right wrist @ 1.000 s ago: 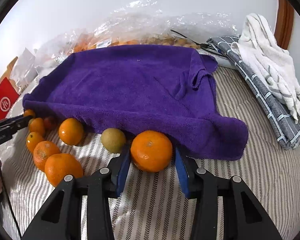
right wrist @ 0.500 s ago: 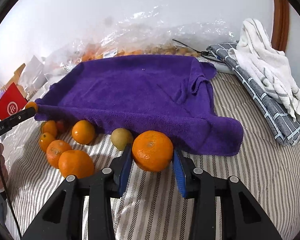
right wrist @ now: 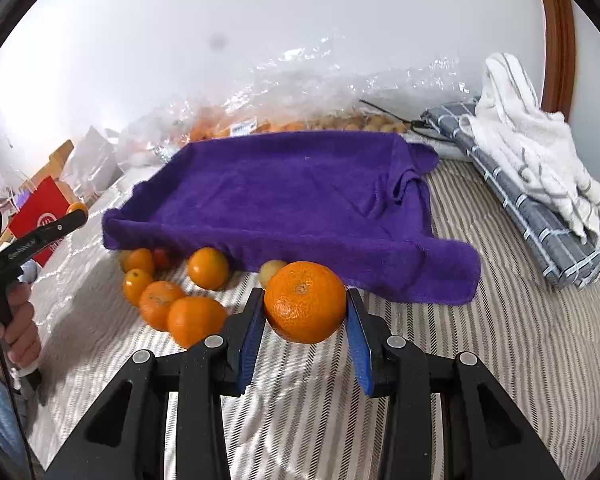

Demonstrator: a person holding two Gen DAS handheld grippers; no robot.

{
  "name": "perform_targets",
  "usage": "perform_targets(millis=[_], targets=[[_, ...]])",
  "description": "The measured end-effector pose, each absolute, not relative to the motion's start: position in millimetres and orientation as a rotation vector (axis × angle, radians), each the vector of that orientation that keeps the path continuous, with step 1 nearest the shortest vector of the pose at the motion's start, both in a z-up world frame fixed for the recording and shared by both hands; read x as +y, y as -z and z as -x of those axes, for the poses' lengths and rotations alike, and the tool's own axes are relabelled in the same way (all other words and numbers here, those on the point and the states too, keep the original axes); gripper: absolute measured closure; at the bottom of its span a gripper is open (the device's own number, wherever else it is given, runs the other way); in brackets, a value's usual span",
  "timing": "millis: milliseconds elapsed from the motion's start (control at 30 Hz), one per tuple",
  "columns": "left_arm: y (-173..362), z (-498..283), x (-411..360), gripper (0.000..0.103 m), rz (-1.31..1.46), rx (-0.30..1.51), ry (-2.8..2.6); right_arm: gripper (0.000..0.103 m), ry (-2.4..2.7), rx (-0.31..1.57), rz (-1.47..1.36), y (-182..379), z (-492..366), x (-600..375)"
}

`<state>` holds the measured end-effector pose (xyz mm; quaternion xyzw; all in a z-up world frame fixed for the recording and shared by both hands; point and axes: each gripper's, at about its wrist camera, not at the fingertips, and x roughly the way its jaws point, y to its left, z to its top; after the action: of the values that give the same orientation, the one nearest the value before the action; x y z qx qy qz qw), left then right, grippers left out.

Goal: Organize fruits
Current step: 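Lift the orange with the right gripper and carry it over the purple towel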

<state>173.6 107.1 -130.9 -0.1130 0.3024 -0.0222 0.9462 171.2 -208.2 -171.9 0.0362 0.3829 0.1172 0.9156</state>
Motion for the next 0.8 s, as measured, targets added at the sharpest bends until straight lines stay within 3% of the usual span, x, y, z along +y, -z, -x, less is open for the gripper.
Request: perform_targets(millis=[500, 800], targets=[[36, -206, 100, 0.071, 0.213, 0.585, -0.008, 0.064, -0.279, 0.625, -0.045, 66, -223, -189], [47, -265, 80, 0.071, 0.23, 0.612, 0.022, 0.064, -0.295, 0.625, -0.071, 66, -289, -186]])
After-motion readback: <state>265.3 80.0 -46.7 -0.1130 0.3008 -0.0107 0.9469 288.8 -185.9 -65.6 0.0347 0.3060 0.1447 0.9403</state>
